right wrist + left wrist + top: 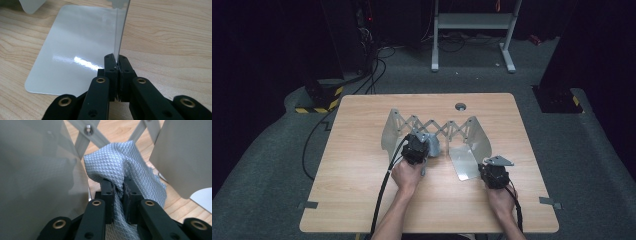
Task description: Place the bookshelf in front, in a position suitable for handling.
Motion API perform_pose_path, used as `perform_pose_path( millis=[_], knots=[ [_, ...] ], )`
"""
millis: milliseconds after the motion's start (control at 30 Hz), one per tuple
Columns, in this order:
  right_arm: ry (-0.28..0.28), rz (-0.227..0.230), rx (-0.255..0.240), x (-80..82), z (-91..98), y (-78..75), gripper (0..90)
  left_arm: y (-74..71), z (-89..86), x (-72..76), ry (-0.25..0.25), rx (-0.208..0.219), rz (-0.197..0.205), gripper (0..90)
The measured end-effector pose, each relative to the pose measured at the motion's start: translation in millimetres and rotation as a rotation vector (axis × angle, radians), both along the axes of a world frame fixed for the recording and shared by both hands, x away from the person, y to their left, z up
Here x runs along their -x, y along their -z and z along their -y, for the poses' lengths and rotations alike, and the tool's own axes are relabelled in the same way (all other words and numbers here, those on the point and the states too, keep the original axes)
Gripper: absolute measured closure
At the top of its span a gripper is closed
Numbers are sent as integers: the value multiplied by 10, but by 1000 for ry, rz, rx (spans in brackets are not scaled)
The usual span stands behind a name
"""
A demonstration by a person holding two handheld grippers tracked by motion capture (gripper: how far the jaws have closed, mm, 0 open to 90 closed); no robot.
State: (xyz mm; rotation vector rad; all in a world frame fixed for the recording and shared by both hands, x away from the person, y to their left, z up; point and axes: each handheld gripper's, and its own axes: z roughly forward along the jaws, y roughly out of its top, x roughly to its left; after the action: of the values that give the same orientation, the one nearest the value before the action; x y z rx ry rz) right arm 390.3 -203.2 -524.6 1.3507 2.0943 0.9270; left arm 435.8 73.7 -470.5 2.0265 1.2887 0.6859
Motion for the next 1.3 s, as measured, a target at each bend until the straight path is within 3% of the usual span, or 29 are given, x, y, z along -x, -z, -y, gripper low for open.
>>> perform_pose_path(
  millis=[333,533,733,833,1100,1300],
  knots=[
    [1,-2,-2,0,1,0,885,61,-7,-44,13,11,-33,807],
    [2,-5,-5,0,4,-1,885,180,28,-91,26,-13,-77,807],
    [-3,-4,-5,-2,4,0,884,176,33,-100,30,-20,-75,806],
    [-3,-4,-5,-1,3,0,884,91,21,-76,33,-2,-55,806],
    [-1,-4,-4,1,-1,0,884,-420,-5,-2,35,62,67,805],
    [-4,-3,-5,-1,3,0,884,-610,10,-59,25,87,113,804]
  ],
)
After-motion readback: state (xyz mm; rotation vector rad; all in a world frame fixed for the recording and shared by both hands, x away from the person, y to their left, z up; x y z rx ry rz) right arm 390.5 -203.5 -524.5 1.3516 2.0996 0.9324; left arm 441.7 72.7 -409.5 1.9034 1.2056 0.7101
